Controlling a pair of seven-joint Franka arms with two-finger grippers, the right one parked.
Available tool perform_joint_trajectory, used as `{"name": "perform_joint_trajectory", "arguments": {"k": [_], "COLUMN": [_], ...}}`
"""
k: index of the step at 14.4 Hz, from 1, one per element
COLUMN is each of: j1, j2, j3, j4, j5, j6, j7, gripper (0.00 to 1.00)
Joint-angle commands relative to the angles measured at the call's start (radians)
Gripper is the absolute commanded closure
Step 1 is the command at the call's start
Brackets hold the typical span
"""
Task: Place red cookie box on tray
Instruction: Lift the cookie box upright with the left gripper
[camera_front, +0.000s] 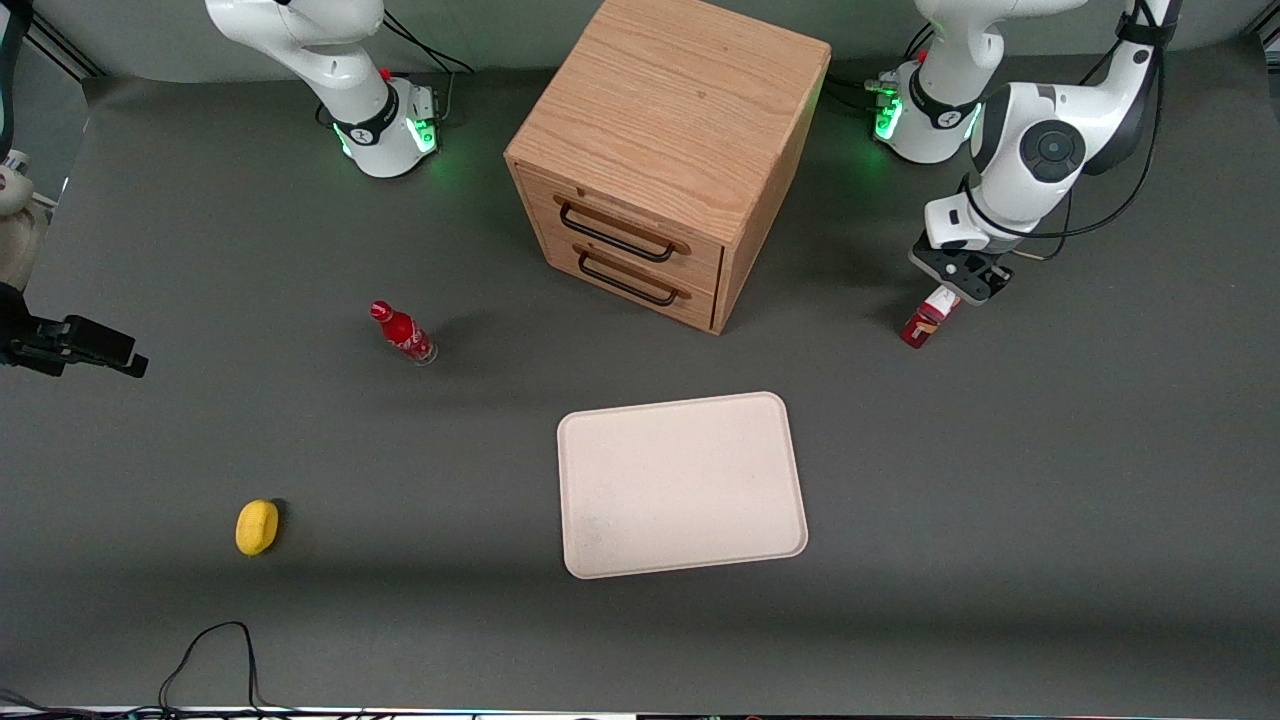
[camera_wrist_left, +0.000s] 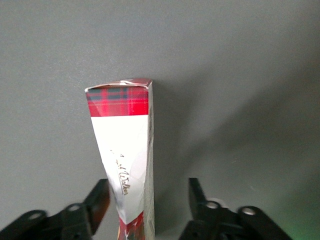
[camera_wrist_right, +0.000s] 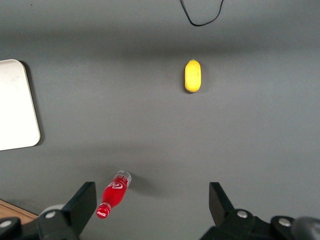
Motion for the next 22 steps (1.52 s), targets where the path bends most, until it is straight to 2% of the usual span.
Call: {"name": "perform_joint_trajectory", "arguments": {"k": [1, 5, 13, 16, 18, 22], "j1": [0.004, 0.001, -0.009, -0.044, -0.073, -0.176], "j2": [-0.014, -0.022, -0.017, -0.001, 0.056, 0.286], "j3": [0.002, 0.0, -0.001, -0.012, -0.027, -0.029], "j4": [-0.013, 0.051, 0.479, 0.638, 0.802, 1.218], "j5": [0.006, 0.007, -0.005, -0.01, -0.01, -0.016], "j6": [-0.036, -0.13, -0.613, -0.705, -0.806, -1.026], "j7": [-0.012, -0.025, -0.058, -0.211, -0.328, -0.599], "gripper": [1.0, 1.0, 1.0, 1.0, 1.0, 1.0]}}
